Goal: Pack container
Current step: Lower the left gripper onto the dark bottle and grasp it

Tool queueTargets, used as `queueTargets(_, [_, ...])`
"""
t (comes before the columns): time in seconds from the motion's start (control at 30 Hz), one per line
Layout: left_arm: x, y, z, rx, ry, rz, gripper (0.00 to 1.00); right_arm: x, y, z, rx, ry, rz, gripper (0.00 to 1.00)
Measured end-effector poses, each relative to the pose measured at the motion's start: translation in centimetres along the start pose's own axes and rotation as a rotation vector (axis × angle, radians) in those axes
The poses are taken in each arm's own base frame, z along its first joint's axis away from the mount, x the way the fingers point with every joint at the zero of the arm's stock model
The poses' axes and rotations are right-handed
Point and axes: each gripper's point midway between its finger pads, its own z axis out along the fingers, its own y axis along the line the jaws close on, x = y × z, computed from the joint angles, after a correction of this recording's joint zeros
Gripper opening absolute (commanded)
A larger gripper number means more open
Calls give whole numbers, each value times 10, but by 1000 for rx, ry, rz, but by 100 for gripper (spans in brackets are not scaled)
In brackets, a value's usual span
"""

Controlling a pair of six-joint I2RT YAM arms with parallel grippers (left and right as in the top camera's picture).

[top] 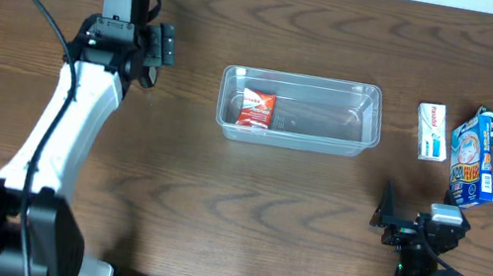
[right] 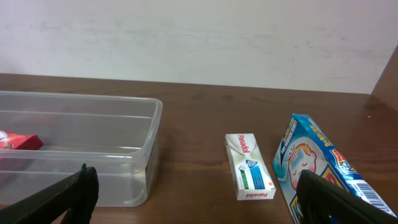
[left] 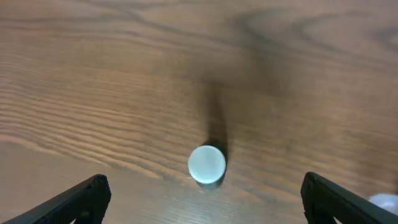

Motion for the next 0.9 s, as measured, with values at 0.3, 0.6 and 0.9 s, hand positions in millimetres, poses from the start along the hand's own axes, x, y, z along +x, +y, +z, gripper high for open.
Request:
queueTargets(0.3, [29,-9,43,69,119,46,99,0,0,0,0,0,0,99])
queueTargets(0.6, [38,-8,54,80,152,54,67,0,0,0,0,0,0,99])
queueTargets(0.9, [43,-1,61,74,170,42,67,0,0,0,0,0,0,99])
